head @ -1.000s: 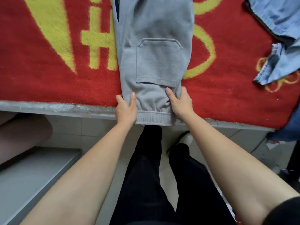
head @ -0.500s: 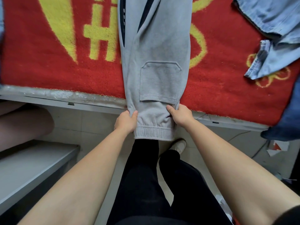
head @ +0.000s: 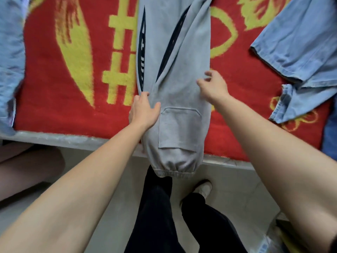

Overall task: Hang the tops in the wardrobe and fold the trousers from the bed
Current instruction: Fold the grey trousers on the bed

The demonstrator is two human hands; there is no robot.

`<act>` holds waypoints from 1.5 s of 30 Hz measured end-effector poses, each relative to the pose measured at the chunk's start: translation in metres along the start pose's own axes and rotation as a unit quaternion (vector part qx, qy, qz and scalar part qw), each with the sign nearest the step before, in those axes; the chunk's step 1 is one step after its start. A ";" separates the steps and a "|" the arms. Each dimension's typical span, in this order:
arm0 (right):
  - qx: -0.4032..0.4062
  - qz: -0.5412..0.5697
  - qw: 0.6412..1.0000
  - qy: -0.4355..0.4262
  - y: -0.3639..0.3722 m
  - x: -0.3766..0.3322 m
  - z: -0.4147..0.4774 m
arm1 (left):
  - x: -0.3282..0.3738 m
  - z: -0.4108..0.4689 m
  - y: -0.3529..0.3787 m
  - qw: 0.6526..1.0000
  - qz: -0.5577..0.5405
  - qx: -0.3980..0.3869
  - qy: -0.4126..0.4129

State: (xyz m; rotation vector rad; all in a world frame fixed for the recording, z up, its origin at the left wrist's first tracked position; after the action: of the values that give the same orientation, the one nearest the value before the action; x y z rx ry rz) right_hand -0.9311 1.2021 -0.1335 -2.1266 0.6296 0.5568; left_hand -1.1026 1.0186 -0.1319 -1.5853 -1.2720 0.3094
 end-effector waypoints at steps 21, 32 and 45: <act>0.263 0.024 0.951 -0.161 0.047 -0.205 0.188 | 0.044 0.175 -0.012 0.963 -0.256 0.075 0.029; 0.001 -0.077 0.973 -0.219 0.146 -0.249 0.203 | -0.005 0.208 -0.017 0.973 -0.215 0.060 -0.059; 0.184 0.439 0.870 0.131 0.037 -0.214 0.259 | 0.102 0.319 -0.038 0.984 0.073 0.113 0.119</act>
State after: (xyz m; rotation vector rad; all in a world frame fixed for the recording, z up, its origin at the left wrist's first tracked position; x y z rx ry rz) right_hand -1.1625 1.4442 -0.1751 -1.4740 1.7422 0.5541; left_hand -1.3117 1.2746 -0.2005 -1.4732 -0.9074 0.3337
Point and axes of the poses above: each hand's wrist, its own z-axis towards the middle knuckle, its own y-axis out of the palm, x = y × z, the point moved 7 cm from there along z, towards the middle knuckle, and after that the axes turned 6 degrees about x, right-handed, at the moved point
